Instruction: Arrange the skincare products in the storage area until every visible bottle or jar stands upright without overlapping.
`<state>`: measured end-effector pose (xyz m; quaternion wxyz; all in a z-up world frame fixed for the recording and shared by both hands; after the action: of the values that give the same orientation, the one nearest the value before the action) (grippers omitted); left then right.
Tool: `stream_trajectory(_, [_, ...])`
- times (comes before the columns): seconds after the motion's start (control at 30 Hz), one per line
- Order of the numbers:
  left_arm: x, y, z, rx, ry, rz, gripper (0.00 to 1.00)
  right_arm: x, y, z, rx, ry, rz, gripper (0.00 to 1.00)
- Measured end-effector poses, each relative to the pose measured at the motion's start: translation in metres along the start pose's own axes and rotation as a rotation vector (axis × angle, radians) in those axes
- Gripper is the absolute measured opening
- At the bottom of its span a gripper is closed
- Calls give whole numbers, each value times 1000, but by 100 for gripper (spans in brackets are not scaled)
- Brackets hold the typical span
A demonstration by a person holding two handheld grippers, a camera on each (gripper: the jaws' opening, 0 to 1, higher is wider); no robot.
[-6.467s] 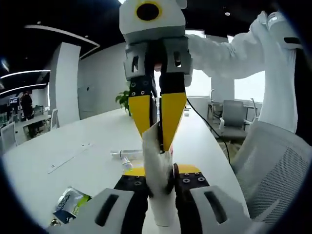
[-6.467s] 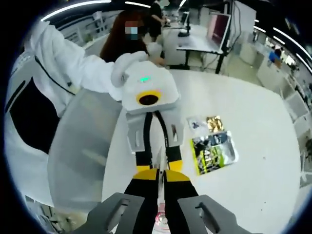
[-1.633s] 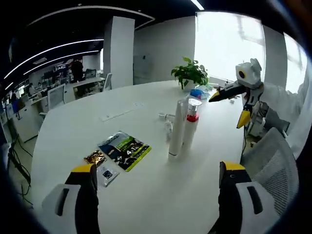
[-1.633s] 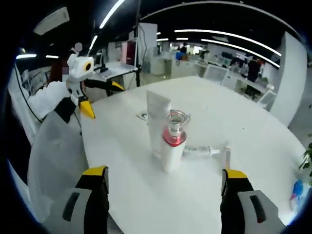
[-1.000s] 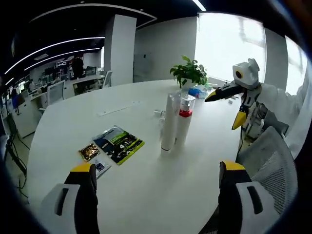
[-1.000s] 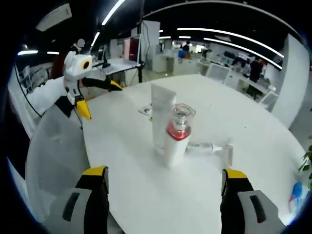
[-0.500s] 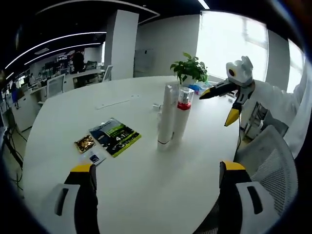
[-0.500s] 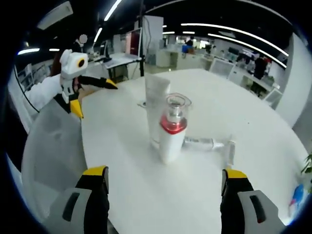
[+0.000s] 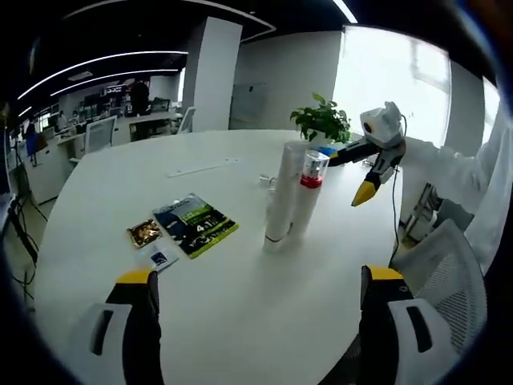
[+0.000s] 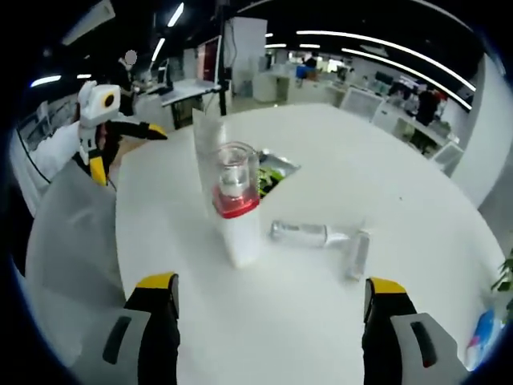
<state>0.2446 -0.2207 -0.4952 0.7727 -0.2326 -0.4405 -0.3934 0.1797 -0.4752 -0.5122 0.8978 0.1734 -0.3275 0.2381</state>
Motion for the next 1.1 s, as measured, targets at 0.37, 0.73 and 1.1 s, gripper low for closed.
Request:
stream_trajectory(0.37, [-6, 7, 0, 41, 5, 30, 99, -6, -40, -14, -1, 58, -18, 90])
stream_trajectory(0.73, [-3, 3, 2, 48, -15, 41, 99, -10, -75, -28, -37, 97, -20, 82])
stream_trajectory(1.1, [-12, 1, -1, 34, -17, 56, 99, -17, -98, -45, -37, 132, -94, 71])
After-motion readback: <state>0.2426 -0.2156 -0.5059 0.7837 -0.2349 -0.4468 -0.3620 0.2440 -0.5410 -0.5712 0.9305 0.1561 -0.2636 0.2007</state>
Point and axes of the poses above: the point that each gripper's makers call its tool centre point, and the gripper's own axes: z roughly backward along the fingers, y roughly to its left, x roughly out of its top, the point moved 1 cm from there along z, roughly backward along the fingers, and after that the axes turned 15 degrees about x, right-handed, at the moved point
